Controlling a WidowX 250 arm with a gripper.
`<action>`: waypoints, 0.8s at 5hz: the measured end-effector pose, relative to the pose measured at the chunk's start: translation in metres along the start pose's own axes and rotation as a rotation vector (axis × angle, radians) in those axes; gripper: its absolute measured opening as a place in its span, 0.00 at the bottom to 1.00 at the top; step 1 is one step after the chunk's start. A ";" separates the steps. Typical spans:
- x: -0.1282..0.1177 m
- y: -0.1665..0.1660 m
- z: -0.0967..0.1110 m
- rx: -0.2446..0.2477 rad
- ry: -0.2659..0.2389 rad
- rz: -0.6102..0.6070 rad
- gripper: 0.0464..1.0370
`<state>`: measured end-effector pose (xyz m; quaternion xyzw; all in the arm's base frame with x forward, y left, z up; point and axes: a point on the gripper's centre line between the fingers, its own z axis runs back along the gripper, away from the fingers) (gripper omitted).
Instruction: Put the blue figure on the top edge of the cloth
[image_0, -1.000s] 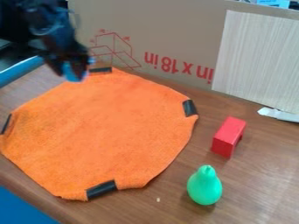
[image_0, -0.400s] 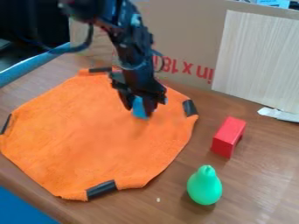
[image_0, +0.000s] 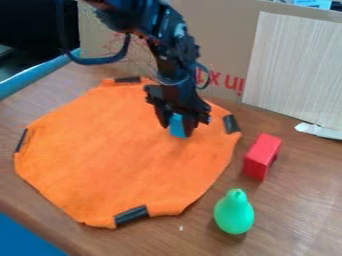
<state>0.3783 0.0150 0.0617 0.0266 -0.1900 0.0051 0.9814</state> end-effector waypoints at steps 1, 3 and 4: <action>-0.003 -0.001 -0.001 -0.004 0.006 -0.020 0.91; -0.007 0.017 0.037 -0.063 -0.003 -0.116 0.96; -0.012 0.026 0.075 -0.030 -0.066 -0.203 0.96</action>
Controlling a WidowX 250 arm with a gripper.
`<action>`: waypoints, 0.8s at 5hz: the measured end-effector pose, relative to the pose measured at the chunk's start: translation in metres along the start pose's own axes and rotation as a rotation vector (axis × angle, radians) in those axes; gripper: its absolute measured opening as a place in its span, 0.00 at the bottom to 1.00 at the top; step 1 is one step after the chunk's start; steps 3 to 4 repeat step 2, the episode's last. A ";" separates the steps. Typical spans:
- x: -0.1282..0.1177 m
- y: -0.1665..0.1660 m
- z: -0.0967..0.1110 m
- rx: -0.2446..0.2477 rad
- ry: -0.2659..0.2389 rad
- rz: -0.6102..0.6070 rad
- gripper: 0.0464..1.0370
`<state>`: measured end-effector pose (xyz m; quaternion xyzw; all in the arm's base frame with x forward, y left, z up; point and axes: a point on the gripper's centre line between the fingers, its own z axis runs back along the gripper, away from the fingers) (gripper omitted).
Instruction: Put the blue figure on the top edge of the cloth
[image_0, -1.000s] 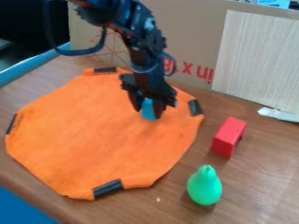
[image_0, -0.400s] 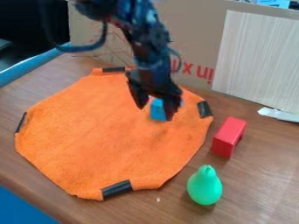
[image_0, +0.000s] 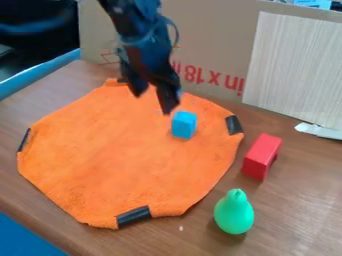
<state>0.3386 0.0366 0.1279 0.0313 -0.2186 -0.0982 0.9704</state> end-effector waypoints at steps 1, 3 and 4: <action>-0.030 0.028 0.032 0.016 0.023 -0.035 0.96; -0.077 0.068 0.046 -0.086 0.081 0.004 0.96; -0.077 0.068 0.046 -0.086 0.081 0.004 0.96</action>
